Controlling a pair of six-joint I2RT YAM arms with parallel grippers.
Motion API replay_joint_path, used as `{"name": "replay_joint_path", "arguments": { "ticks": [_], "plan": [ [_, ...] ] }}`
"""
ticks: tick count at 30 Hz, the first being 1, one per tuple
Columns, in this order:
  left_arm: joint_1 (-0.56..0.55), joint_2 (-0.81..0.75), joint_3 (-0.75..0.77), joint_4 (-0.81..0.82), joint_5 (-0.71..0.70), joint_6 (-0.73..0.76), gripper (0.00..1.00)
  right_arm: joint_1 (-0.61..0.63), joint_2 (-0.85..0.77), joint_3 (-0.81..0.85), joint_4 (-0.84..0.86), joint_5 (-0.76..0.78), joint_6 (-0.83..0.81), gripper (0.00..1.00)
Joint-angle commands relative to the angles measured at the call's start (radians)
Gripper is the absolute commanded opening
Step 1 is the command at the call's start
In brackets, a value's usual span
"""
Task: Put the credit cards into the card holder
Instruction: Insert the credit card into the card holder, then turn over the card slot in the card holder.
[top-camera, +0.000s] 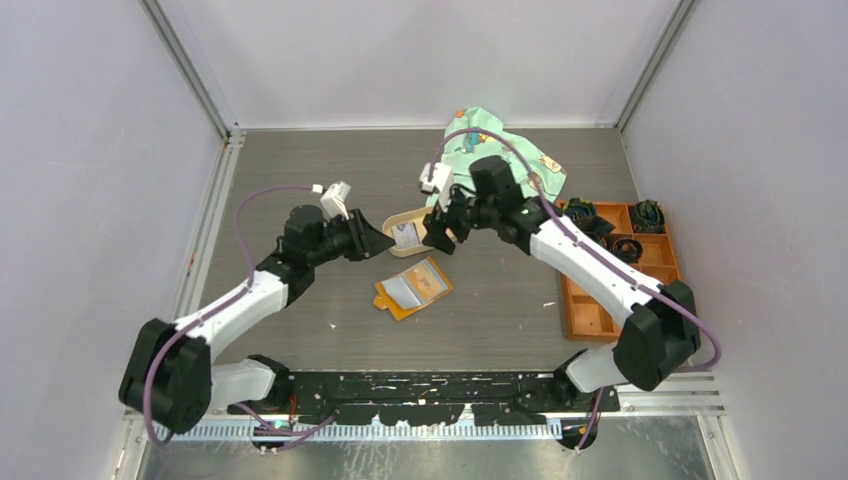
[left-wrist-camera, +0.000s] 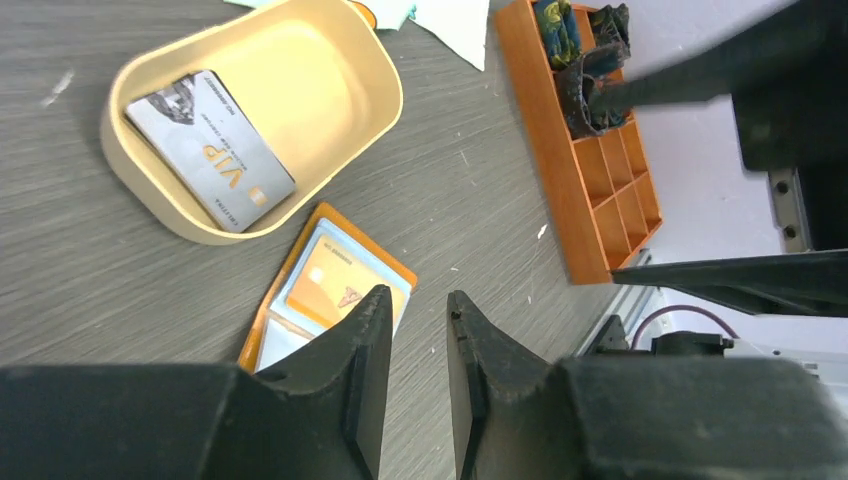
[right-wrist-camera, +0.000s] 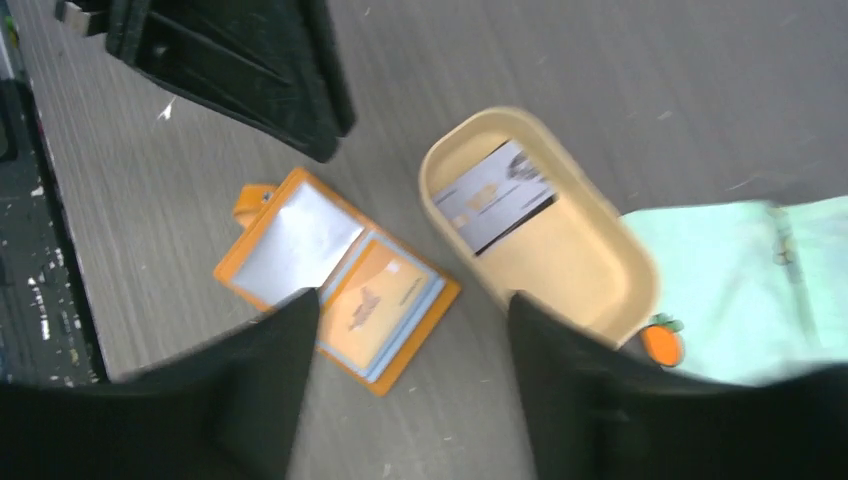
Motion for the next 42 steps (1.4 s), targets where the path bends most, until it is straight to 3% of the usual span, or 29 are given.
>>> {"name": "replay_joint_path", "arguments": {
  "ticks": [1, 4, 8, 11, 14, 17, 19, 27, 31, 37, 42],
  "plan": [
    [0.006, -0.117, 0.071, -0.225, -0.071, 0.119, 0.28, -0.076, -0.039, 0.045, 0.0, -0.154, 0.27, 0.97],
    [0.009, -0.184, 0.089, -0.269, -0.096, 0.134, 0.3, -0.095, -0.003, 0.053, -0.098, -0.283, 0.265, 0.99],
    [0.031, -0.265, 0.037, -0.274, -0.151, 0.041, 0.66, -0.095, -0.053, -0.029, -0.071, -0.257, 0.258, 1.0],
    [0.043, -0.31, -0.032, -0.184, -0.122, -0.025, 0.69, -0.107, -0.021, 0.004, -0.193, -0.192, 0.26, 0.99],
    [0.044, -0.347, -0.07, -0.129, -0.091, -0.046, 0.64, -0.116, 0.06, 0.113, -0.455, -0.157, 0.172, 0.99],
    [0.043, -0.346, -0.047, -0.149, -0.058, -0.032, 0.54, -0.147, 0.156, 0.228, -0.708, -0.158, 0.1, 0.87],
    [0.026, -0.324, -0.018, -0.165, -0.033, -0.01, 0.49, -0.165, 0.182, 0.244, -0.742, -0.2, 0.069, 0.83],
    [-0.248, -0.181, 0.021, -0.18, -0.197, 0.012, 0.28, -0.167, 0.205, 0.104, -0.396, -0.251, 0.307, 0.66],
    [-0.293, -0.107, 0.061, -0.304, -0.291, 0.028, 0.12, -0.168, 0.288, 0.104, -0.313, -0.25, 0.377, 0.56],
    [-0.301, 0.012, 0.025, -0.218, -0.34, 0.021, 0.08, -0.141, 0.353, -0.038, 0.029, -0.292, 0.586, 0.5],
    [-0.339, 0.138, 0.012, -0.14, -0.391, 0.027, 0.08, -0.125, 0.359, -0.029, 0.016, -0.184, 0.563, 0.49]
  ]
}}
